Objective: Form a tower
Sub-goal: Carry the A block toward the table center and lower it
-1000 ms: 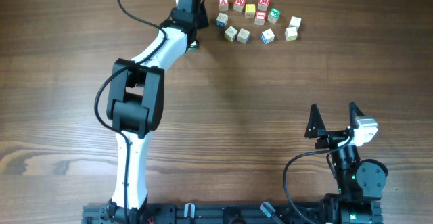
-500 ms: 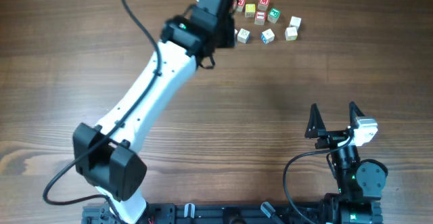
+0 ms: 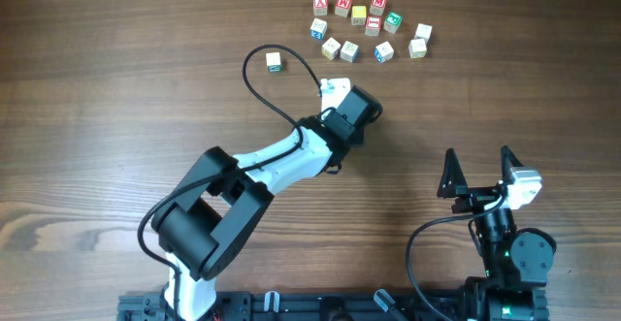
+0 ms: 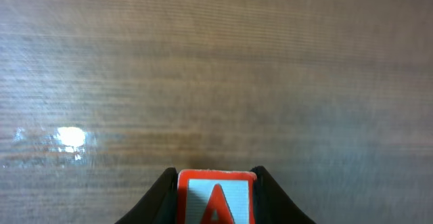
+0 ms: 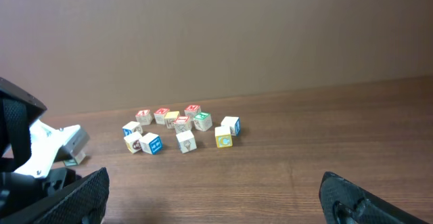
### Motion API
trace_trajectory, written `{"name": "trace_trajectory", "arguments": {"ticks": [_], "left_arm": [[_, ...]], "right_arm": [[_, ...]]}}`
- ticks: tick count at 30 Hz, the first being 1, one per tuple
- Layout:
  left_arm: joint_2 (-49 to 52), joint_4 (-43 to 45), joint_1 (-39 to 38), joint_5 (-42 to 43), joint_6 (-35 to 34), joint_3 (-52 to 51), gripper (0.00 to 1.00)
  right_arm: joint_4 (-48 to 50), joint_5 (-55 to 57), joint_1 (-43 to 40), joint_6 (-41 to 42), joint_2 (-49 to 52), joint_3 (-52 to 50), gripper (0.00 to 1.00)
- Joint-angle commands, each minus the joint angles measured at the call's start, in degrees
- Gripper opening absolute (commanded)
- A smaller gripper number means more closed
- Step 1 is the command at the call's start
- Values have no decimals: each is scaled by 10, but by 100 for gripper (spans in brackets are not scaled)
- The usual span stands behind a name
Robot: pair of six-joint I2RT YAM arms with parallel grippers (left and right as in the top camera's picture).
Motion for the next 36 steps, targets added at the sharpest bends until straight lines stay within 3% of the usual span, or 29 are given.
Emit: {"name": "trace_trajectory", "arguments": {"ticks": [1, 12, 18, 24, 36], "left_arm": [[22, 37, 1, -73, -34, -3, 21], [56, 78, 62, -5, -33, -3, 23], [56, 93, 55, 24, 27, -3, 24], [56, 93, 54, 24, 27, -3, 36], [56, 93, 53, 24, 42, -3, 32]], "right_arm": [[2, 10, -3, 4, -3, 0, 100], [2, 9, -3, 4, -3, 0, 100], [2, 9, -3, 4, -3, 0, 100], [2, 9, -3, 4, -3, 0, 100], [2, 9, -3, 4, -3, 0, 100]]}}
